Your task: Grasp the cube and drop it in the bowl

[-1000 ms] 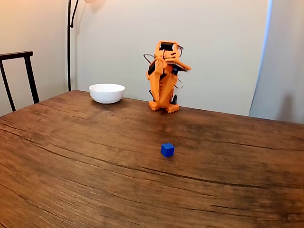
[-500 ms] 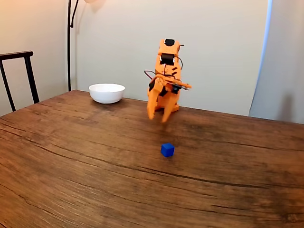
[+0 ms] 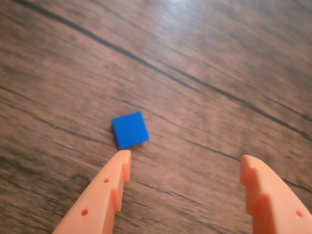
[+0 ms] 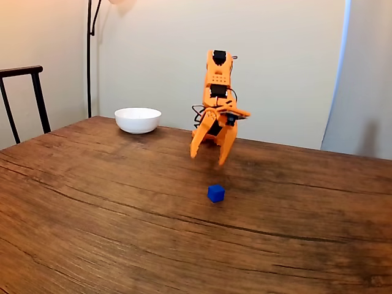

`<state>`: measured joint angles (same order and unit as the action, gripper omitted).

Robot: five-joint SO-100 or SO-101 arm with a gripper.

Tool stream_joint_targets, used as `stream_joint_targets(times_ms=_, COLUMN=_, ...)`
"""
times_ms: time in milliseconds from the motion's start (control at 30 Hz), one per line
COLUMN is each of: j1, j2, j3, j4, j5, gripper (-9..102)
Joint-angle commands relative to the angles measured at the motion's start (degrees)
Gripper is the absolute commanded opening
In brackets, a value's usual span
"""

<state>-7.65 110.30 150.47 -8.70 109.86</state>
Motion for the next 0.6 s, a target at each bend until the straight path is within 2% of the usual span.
stream_joint_targets(times_ms=0, j1=0.09, j2=0.18, j3=-0.09, j4=-1.14, j5=-0.18, gripper=32)
stream_joint_targets(times_ms=200, j1=-1.05, j2=-3.08, j3=-1.14, j4=-1.32, j5=-0.18, gripper=32)
stream_joint_targets(times_ms=567, j1=-2.99, j2=-22.15, j3=-16.00, j4=-1.05, j5=-0.18, gripper=32)
